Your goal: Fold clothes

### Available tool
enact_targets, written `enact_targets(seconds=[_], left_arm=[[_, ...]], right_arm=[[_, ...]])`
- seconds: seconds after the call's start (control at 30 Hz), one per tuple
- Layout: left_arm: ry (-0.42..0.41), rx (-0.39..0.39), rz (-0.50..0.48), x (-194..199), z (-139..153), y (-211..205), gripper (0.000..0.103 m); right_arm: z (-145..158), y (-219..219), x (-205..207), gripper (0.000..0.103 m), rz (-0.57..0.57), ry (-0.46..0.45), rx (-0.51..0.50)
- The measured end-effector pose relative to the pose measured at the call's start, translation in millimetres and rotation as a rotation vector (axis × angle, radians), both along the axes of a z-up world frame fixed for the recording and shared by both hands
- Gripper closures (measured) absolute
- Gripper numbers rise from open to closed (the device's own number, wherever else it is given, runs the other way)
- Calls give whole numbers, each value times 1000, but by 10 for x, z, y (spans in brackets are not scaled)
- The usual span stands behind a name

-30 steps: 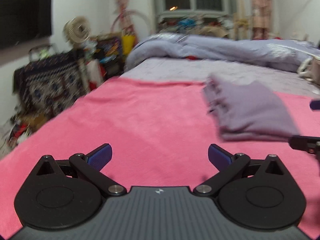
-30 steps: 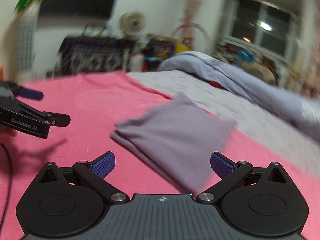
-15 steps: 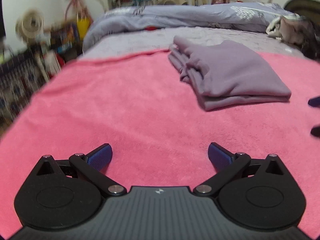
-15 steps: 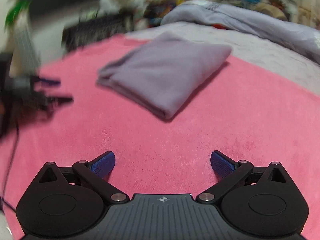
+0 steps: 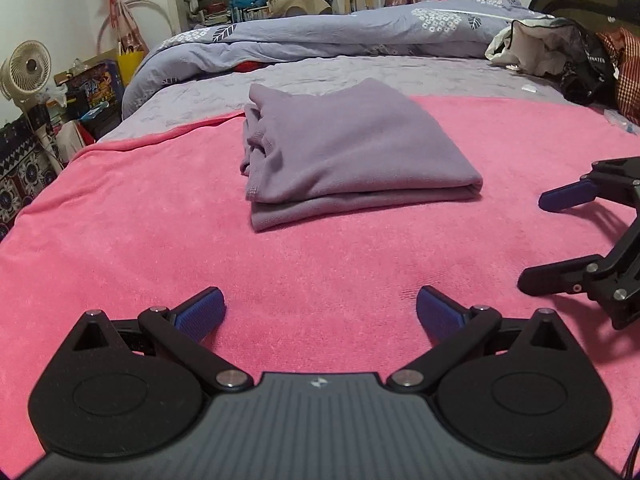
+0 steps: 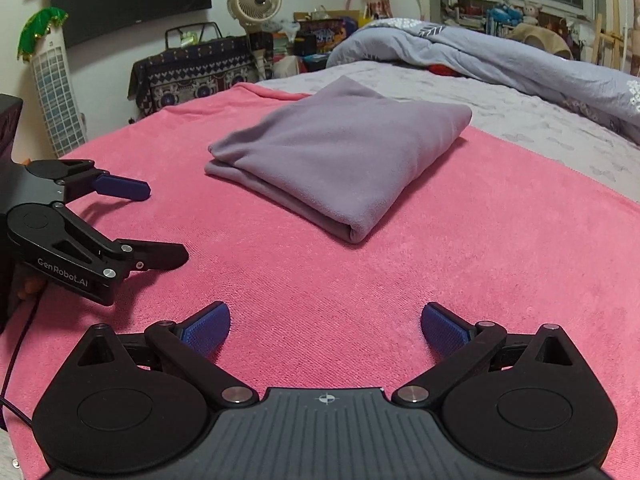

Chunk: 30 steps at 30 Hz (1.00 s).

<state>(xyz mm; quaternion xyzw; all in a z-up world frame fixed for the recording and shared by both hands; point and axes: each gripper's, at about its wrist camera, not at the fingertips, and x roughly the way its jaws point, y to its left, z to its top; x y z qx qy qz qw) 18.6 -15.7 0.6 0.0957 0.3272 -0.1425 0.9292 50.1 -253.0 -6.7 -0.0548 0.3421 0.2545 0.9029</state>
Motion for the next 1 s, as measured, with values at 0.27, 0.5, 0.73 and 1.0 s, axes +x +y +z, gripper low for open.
enact_targets(seconds=[0.27, 0.5, 0.73, 1.0], left_arm=[[-52, -68, 41, 36, 88, 119, 0], [-21, -175, 119, 53, 29, 361, 0], [-14, -135, 119, 86, 7, 315, 0], [-52, -197, 65, 135, 180, 404, 0]], right_arm=[[51, -38, -65, 0, -1, 7, -8], [19, -8, -22, 0, -1, 3, -3], [10, -3, -24, 0, 0, 0, -3], [2, 14, -25, 0, 0, 1, -3]])
